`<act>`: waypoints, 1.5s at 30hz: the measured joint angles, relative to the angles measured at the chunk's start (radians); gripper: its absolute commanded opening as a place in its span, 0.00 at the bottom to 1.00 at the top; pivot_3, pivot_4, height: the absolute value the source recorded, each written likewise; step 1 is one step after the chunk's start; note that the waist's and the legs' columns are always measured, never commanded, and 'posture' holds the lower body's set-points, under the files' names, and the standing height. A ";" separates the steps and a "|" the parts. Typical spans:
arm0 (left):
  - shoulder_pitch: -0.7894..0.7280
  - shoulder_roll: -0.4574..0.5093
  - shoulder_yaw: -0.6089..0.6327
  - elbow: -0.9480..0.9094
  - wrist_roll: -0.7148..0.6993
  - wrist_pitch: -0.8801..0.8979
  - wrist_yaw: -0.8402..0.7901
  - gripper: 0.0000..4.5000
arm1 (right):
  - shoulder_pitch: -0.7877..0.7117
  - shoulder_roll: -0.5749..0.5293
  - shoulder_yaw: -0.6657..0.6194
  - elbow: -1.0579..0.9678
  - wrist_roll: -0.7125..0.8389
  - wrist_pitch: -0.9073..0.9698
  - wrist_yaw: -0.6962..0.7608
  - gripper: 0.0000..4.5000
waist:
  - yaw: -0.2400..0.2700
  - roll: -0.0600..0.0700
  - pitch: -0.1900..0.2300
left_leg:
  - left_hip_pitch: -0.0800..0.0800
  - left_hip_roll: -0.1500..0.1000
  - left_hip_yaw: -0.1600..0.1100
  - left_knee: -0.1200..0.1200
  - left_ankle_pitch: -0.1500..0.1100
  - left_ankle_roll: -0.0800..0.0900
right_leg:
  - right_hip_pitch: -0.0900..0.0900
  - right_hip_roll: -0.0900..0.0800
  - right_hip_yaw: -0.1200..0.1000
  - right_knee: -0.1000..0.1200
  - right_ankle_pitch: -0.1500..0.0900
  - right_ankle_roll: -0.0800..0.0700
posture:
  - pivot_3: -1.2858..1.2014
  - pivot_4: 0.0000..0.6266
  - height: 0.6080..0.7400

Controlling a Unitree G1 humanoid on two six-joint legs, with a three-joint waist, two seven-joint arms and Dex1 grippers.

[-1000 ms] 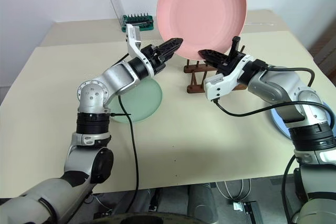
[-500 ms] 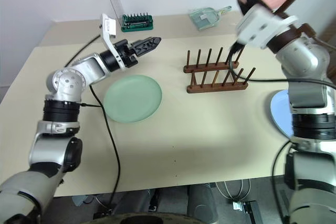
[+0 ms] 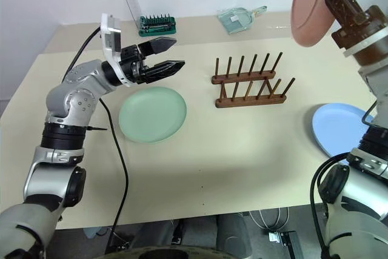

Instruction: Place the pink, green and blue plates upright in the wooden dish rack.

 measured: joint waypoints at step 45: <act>0.006 -0.016 0.038 -0.078 -0.008 0.134 -0.004 1.00 | 0.008 -0.010 0.047 0.367 -0.108 0.020 0.165 0.99 | 0.000 0.000 0.000 | 0.000 0.000 0.001 0.000 0.000 0.000 | 0.000 0.000 0.000 0.000 0.000 0.000 | 0.52 0.24 1.00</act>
